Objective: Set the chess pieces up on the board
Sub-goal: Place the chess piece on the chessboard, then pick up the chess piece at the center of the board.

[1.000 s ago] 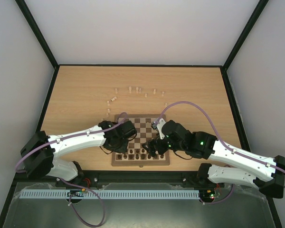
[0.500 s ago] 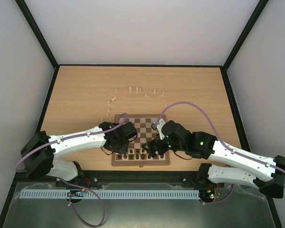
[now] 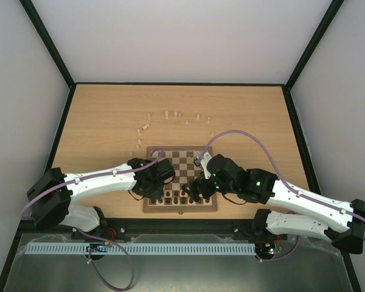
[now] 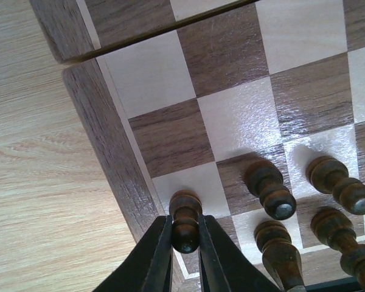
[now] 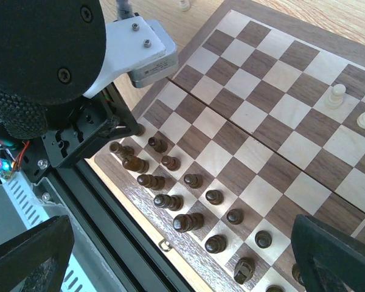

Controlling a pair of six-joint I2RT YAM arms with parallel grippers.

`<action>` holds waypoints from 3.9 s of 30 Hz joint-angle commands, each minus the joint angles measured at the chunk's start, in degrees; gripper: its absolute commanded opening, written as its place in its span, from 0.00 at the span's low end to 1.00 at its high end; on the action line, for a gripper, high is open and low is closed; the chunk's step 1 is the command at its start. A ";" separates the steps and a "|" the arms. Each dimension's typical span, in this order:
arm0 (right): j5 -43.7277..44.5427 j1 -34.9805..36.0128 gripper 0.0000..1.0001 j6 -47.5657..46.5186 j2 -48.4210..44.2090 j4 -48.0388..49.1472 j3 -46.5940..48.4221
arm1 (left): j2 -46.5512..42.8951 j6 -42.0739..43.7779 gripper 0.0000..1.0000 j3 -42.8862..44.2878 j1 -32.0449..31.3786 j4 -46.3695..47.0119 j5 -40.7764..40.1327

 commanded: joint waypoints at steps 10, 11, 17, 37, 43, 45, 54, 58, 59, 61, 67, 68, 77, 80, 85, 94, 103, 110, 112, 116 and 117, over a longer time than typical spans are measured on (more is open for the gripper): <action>-0.77 0.30 0.99 -0.63 -0.43 -0.95 -0.69 | 1.88 0.06 0.21 0.14 -0.53 0.40 -0.74; -0.68 0.31 0.99 -0.64 -0.43 -0.94 -0.68 | 2.01 0.13 0.23 0.26 -0.54 0.35 -0.76; -0.99 0.25 0.99 -0.64 -0.26 -0.91 -0.68 | 1.91 0.20 0.28 1.46 -0.57 0.10 -0.94; 1.68 0.32 0.99 -0.43 -0.18 -1.34 -0.10 | -9.26 4.25 0.57 14.36 5.48 -0.92 -10.39; 6.90 -0.55 0.99 0.72 3.93 -2.23 1.49 | -15.36 6.43 0.98 11.04 8.59 11.45 -11.56; 6.28 -3.24 0.99 1.06 5.56 -1.81 2.05 | -16.65 6.87 0.99 10.55 9.71 13.36 -11.95; 7.39 -20.90 0.99 0.94 16.10 -1.21 8.67 | -25.56 6.07 0.99 1.86 11.01 19.12 -11.32; 7.55 -27.86 0.86 0.88 27.11 -0.38 14.70 | -30.53 3.67 0.99 -7.24 10.94 24.87 -9.59; 8.12 -28.75 0.82 0.79 29.97 -0.95 16.41 | -31.52 3.25 0.99 -8.98 10.97 25.80 -9.11; 7.80 -29.33 0.70 0.21 34.66 -1.52 18.80 | -34.11 2.61 0.99 -12.73 10.91 27.09 -8.07; 3.56 -29.24 0.56 -0.02 40.32 -1.65 19.04 | -36.76 2.29 0.99 -18.13 10.84 30.01 -5.67; 3.17 -29.21 0.55 0.02 40.15 -1.59 18.37 | -36.72 2.44 0.99 -18.50 10.90 30.19 -5.42; 4.44 -28.42 0.51 0.93 35.81 -1.37 13.45 | -36.06 4.55 0.99 -19.61 10.93 31.48 -5.05; 9.29 -28.68 0.60 1.33 37.38 -1.99 15.34 | -35.28 4.70 0.99 -19.45 11.05 31.91 -6.27; 8.43 -33.14 0.61 -0.23 44.52 -2.34 22.87 | -34.26 4.54 0.99 -19.64 11.83 32.60 -6.97; 9.34 -40.59 0.45 -3.02 56.04 -5.60 35.36 | -35.87 4.26 0.99 -20.41 13.10 30.94 -7.74; 4.46 -42.67 0.43 -5.21 62.41 -5.53 38.33 | -34.92 4.39 0.99 -20.60 14.10 31.38 -7.40; 3.12 -42.90 0.36 -5.87 65.60 -4.83 39.83 | -35.36 4.52 0.99 -21.00 14.87 31.64 -7.18; 3.14 -43.05 0.31 -6.00 65.99 -4.59 39.82 | -35.09 4.57 0.99 -20.87 14.96 31.62 -7.14; 3.56 -43.39 0.28 -6.09 66.12 -4.52 39.73 | -35.07 4.68 0.99 -20.87 15.17 31.75 -7.18; 3.72 -43.40 0.27 -6.09 65.94 -4.64 39.64 | -34.97 4.77 0.99 -20.87 15.21 31.89 -7.12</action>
